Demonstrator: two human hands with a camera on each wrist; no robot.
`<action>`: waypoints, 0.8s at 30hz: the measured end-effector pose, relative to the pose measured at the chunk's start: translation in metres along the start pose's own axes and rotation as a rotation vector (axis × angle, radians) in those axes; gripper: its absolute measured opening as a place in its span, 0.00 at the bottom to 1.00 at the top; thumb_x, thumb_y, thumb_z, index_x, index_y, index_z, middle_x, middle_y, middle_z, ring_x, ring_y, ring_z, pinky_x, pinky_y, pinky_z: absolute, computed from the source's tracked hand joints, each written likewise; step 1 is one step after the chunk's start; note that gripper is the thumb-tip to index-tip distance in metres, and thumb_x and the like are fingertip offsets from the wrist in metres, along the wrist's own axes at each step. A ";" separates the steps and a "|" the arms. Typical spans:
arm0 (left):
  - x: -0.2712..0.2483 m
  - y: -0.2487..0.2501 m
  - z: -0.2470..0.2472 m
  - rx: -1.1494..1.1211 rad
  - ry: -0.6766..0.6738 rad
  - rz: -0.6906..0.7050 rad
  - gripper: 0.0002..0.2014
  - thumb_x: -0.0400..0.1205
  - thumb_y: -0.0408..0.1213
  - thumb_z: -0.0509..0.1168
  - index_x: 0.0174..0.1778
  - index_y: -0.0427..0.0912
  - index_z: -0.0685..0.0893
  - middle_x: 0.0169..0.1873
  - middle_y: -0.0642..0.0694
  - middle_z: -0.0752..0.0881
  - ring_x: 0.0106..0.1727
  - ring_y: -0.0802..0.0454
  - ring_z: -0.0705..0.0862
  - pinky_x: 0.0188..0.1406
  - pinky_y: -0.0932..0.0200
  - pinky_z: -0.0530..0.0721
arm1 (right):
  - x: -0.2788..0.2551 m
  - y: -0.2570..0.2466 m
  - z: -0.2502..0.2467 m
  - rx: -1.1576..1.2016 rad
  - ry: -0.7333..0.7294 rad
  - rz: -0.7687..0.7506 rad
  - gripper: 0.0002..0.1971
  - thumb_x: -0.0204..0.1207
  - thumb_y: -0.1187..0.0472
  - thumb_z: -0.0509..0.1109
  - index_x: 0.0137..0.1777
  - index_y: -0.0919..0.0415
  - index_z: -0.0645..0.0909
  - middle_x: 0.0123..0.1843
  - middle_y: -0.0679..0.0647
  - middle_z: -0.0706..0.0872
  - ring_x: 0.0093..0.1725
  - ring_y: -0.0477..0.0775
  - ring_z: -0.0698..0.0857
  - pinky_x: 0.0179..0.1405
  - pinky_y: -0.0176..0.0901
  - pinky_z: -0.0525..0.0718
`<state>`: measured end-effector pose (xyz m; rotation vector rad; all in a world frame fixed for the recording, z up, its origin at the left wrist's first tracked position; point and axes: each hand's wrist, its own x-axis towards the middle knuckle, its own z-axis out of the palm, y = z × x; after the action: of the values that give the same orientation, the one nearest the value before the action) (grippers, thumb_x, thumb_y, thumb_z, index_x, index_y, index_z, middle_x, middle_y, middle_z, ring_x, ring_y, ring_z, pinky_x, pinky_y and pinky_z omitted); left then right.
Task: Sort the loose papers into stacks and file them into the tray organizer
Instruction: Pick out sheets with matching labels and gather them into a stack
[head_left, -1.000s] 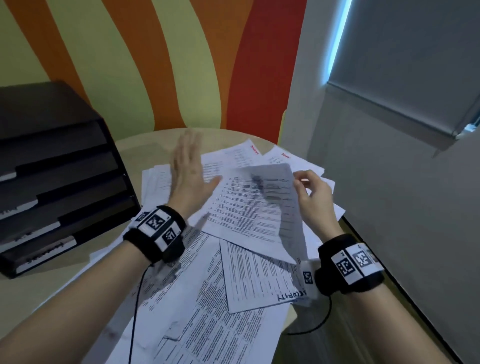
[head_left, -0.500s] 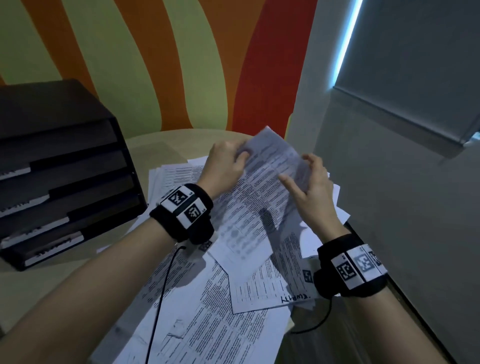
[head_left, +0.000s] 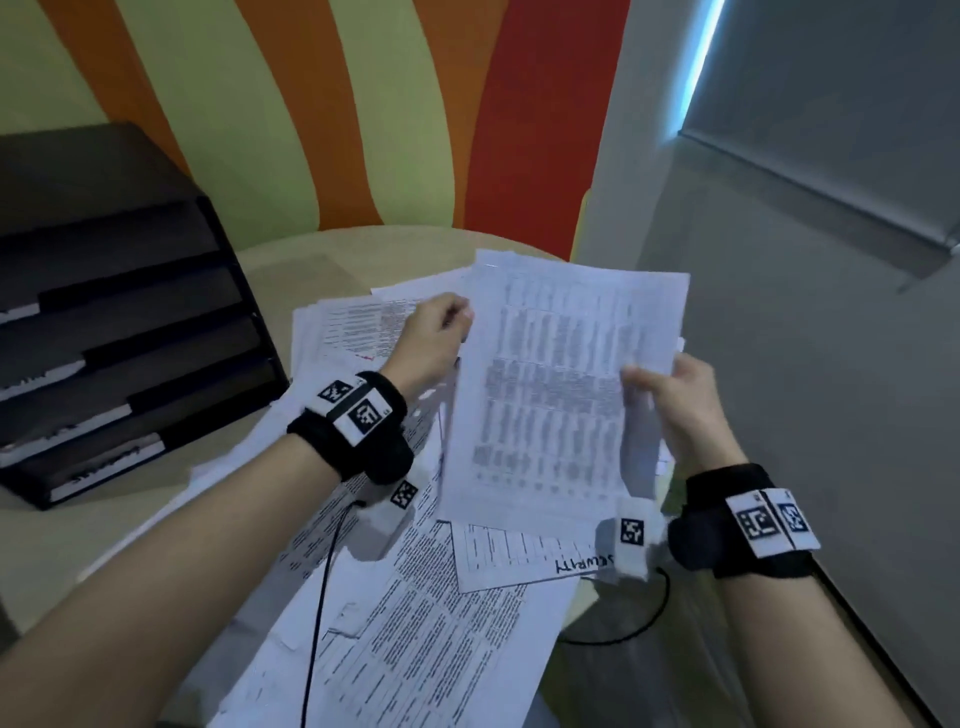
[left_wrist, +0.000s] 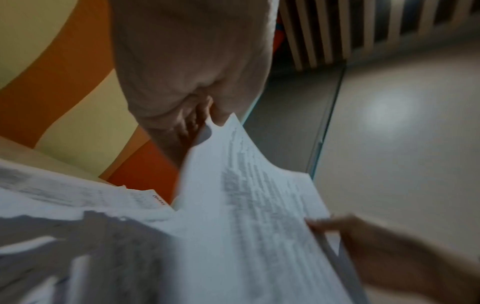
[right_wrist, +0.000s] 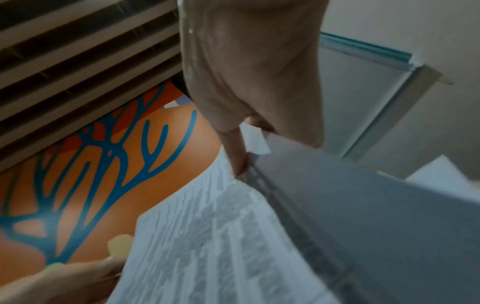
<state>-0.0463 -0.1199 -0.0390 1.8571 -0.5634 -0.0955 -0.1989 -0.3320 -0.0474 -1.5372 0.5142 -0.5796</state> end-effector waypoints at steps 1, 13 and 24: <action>-0.001 -0.004 0.002 0.076 -0.019 0.005 0.05 0.87 0.37 0.62 0.55 0.41 0.80 0.45 0.47 0.82 0.48 0.47 0.81 0.52 0.50 0.82 | 0.002 -0.002 -0.011 -0.037 0.086 -0.056 0.10 0.74 0.76 0.69 0.48 0.62 0.86 0.42 0.49 0.91 0.35 0.36 0.88 0.32 0.29 0.83; -0.045 0.013 0.122 0.817 -1.023 0.549 0.32 0.77 0.45 0.74 0.76 0.45 0.72 0.71 0.48 0.77 0.71 0.48 0.73 0.65 0.51 0.73 | 0.013 -0.017 -0.137 -0.134 0.644 -0.318 0.14 0.72 0.71 0.62 0.39 0.47 0.76 0.41 0.51 0.81 0.39 0.37 0.77 0.43 0.35 0.76; -0.071 0.025 0.170 0.793 -1.126 0.777 0.09 0.78 0.37 0.71 0.53 0.44 0.88 0.52 0.46 0.83 0.58 0.47 0.75 0.61 0.46 0.75 | 0.014 -0.021 -0.137 -0.118 0.621 -0.335 0.17 0.77 0.71 0.64 0.35 0.48 0.69 0.33 0.43 0.73 0.27 0.29 0.72 0.31 0.26 0.70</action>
<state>-0.1743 -0.2446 -0.0918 2.0382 -2.3248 -0.4555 -0.2764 -0.4447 -0.0227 -1.5534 0.7728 -1.3262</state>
